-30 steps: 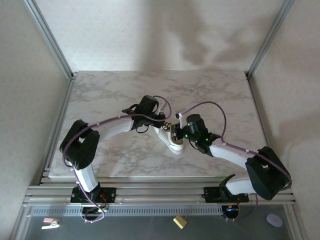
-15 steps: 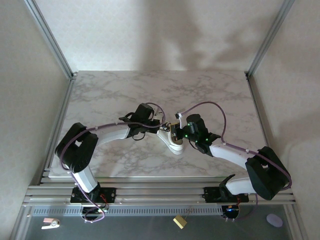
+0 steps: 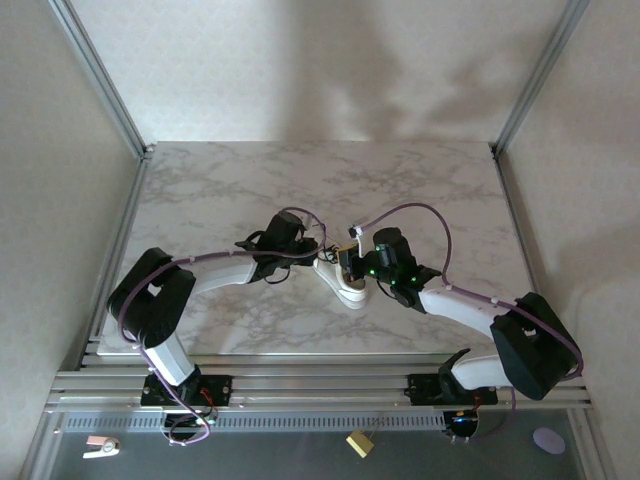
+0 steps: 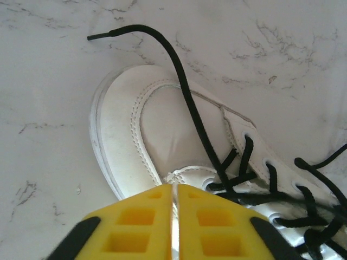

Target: Tie the shoes

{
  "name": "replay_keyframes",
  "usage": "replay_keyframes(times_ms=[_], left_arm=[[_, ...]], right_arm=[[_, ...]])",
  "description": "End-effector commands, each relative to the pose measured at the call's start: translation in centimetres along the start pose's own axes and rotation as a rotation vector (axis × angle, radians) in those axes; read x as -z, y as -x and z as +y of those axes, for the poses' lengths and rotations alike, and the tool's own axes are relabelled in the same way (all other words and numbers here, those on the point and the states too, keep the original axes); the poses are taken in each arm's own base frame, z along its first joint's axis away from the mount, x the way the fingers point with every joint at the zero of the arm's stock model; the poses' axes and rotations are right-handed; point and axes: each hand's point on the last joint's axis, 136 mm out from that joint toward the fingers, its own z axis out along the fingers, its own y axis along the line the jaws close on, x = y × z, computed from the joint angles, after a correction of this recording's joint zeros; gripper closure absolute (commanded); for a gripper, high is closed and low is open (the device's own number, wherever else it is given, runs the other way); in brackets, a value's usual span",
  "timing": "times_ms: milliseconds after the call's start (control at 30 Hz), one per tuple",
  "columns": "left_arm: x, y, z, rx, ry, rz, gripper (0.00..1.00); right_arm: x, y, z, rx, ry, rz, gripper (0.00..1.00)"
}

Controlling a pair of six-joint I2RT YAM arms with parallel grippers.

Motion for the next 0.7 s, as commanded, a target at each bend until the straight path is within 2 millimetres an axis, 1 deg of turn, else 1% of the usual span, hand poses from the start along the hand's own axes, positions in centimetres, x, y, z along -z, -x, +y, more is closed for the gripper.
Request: replay_keyframes(times_ms=[0,133,200,267,367,433,500,600,667], left_arm=[[0.5,1.5,-0.2,0.010,-0.006,-0.056,0.80],[1.0,2.1,-0.4,0.013,-0.005,-0.076,0.69],[1.5,2.5,-0.1,0.019,0.015,-0.093,0.69],[2.2,2.8,-0.3,0.023,0.009,-0.110,0.70],[2.8,2.9,-2.1,0.022,-0.069,-0.092,0.76],[2.7,2.1,-3.4,0.018,-0.119,-0.052,0.82],[2.2,0.9,-4.4,0.012,-0.141,0.000,0.84],[1.0,-0.7,-4.3,0.028,-0.109,0.071,0.86],[0.5,-1.2,-4.0,0.051,-0.095,0.095,0.87]], right_arm=[[-0.3,0.8,0.7,0.022,0.040,-0.020,1.00],[-0.6,1.0,0.5,0.014,0.031,-0.019,1.00],[-0.7,1.2,0.1,0.008,0.007,-0.015,1.00],[-0.8,1.4,-0.2,-0.001,-0.015,-0.017,1.00],[-0.9,1.6,-0.4,-0.006,-0.027,-0.020,1.00],[-0.9,1.6,-0.5,-0.007,-0.029,-0.020,1.00],[-0.9,1.5,-0.5,-0.007,-0.032,-0.018,1.00],[-0.8,1.3,-0.6,-0.010,-0.036,-0.017,1.00],[-0.8,1.3,-0.6,-0.013,-0.036,-0.017,1.00]])
